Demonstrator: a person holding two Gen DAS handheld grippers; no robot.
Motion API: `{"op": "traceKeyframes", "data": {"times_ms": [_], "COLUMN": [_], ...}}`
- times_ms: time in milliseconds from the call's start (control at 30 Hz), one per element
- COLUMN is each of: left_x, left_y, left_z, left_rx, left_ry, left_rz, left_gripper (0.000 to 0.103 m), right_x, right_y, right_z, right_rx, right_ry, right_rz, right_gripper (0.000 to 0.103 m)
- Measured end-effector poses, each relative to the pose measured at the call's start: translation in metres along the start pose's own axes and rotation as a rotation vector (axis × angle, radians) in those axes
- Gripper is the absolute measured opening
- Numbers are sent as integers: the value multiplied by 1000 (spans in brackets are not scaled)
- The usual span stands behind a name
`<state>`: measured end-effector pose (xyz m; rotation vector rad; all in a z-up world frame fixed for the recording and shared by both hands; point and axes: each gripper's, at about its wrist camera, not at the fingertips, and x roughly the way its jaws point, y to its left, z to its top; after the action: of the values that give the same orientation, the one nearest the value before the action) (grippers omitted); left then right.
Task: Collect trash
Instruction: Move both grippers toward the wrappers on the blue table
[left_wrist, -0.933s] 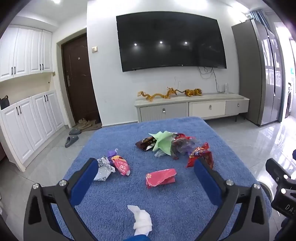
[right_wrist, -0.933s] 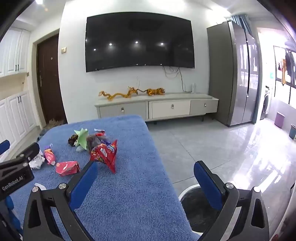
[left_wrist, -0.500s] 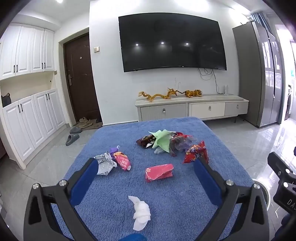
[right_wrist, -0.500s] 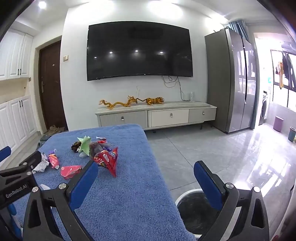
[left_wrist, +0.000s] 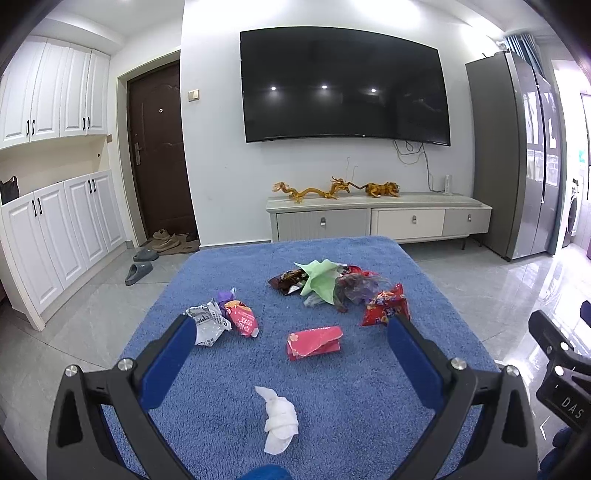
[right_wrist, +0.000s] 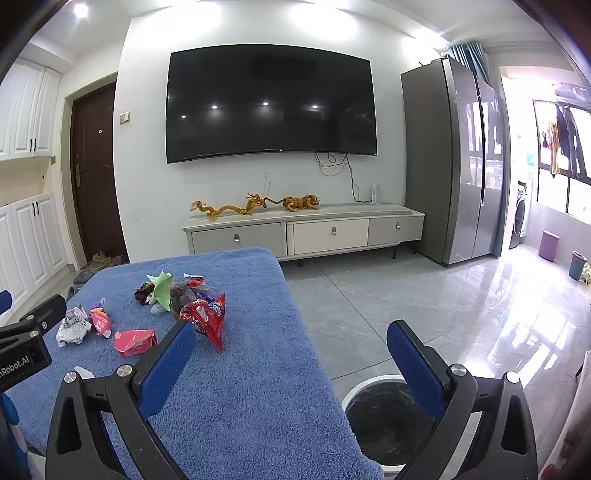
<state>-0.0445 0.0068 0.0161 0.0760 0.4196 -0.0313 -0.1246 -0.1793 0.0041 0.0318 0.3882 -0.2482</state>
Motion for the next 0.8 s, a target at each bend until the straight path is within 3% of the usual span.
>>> {"op": "traceKeyframes", "data": {"times_ms": [400, 800], "left_x": [-4, 4], "left_y": [-1, -15], "left_z": [5, 11], "left_rx": [-36, 41], "left_ry": [-24, 30], "left_rz": [-67, -149], "left_gripper": [103, 103], "right_x": [-4, -5], "right_y": [-2, -7], "right_z": [1, 1], "right_rx": [0, 18], "right_ry": [-32, -69], "right_rz": [-30, -45], "right_gripper": [103, 103]}}
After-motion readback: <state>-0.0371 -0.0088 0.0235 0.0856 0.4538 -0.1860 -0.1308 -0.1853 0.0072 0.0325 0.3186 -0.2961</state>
